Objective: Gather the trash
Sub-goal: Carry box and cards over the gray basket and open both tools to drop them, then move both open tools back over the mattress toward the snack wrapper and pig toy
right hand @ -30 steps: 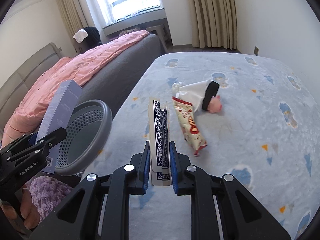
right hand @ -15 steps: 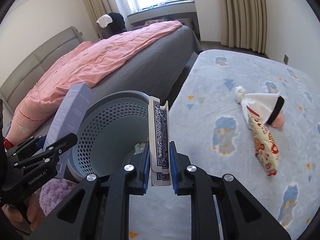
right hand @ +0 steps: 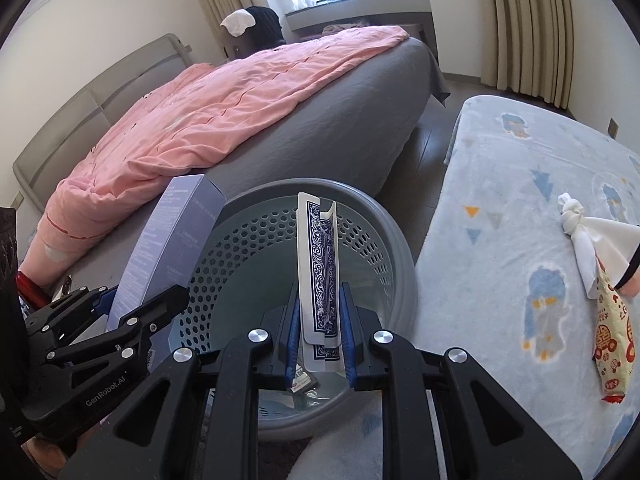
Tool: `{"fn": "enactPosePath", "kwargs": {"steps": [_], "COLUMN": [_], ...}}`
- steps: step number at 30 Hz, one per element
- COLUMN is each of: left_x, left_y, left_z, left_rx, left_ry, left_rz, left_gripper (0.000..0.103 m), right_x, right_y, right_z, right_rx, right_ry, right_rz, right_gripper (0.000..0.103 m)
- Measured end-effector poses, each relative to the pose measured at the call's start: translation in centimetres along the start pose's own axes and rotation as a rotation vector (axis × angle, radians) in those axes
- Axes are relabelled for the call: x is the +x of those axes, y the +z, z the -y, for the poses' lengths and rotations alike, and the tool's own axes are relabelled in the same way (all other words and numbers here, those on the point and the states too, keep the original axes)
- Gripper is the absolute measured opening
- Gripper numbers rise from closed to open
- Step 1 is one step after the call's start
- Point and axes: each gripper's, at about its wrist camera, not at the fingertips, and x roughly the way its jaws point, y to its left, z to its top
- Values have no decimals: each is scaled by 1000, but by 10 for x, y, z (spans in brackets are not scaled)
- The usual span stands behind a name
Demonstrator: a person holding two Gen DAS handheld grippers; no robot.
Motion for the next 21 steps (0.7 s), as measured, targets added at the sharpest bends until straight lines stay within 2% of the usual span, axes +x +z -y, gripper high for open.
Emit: {"fn": "enactPosePath", "kwargs": {"steps": [9,11,13,14,15,21], "left_x": [6,4,1,0,-2,-8], "left_y": [0,0,0,-1,-1,-3], "left_z": [-10,-12,-14,-14,-16,-18], "left_rx": [-39,-43,-48,-50,-52,-56], "left_ry": [10,15,23,30,34,57], "left_rz": [-12,-12,-8,-3,1,9], "left_gripper": [43,47,53,55,57,62], "right_x": [11,9,6,5,4,3], "right_y": [3,2,2,1,1,-2], "right_z": [-9,-10,-11,-11,-11,-12], "right_rx": [-27,-31,-29,-27,-25,-29], "right_ry": [-2,-9,-13,-15,-19,-28], "right_rz": [-15,-6,5,12,15,9], "right_gripper": [21,22,34,44,46,47]}}
